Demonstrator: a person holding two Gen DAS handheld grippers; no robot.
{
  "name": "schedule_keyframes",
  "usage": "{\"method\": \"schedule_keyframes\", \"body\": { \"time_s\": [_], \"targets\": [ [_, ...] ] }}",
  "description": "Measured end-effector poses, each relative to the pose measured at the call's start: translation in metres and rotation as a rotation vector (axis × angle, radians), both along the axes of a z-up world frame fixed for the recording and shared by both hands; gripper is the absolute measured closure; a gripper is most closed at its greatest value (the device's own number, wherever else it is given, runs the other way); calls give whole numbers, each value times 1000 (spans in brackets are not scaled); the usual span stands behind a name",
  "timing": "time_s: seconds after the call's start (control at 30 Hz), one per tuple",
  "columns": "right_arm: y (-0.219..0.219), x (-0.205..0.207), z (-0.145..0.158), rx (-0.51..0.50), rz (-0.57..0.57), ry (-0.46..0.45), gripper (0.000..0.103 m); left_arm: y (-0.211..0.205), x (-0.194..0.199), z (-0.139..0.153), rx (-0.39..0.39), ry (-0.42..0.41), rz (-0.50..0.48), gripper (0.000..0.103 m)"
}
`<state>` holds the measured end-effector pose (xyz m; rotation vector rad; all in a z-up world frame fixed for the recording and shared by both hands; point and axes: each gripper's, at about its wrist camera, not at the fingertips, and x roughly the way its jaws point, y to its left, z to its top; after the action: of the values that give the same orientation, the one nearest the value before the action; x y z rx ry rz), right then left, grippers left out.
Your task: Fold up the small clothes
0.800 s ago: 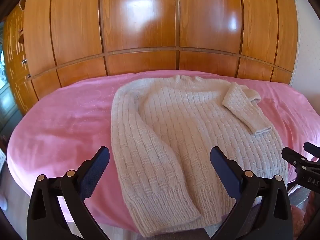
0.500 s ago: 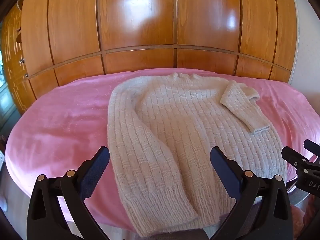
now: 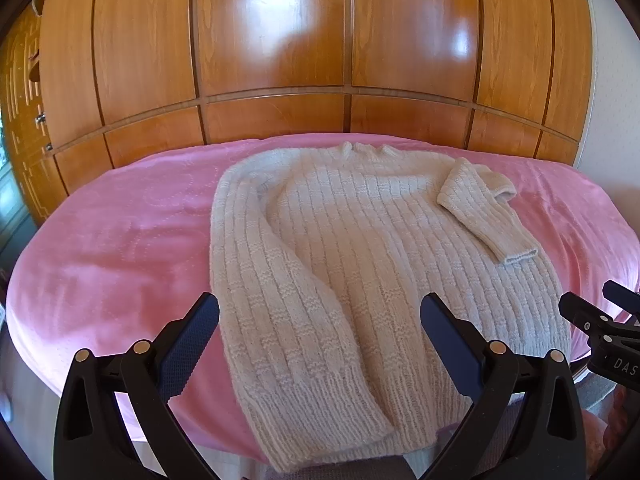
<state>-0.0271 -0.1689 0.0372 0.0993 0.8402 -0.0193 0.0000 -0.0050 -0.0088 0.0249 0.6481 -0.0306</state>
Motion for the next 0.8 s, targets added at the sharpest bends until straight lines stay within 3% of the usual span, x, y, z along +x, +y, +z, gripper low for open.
{"method": "schedule_keyframes", "body": {
  "time_s": [0.8],
  "targets": [
    [-6, 2, -8, 10, -26, 28, 2, 1, 2, 1, -11, 19, -8, 3]
  ]
}}
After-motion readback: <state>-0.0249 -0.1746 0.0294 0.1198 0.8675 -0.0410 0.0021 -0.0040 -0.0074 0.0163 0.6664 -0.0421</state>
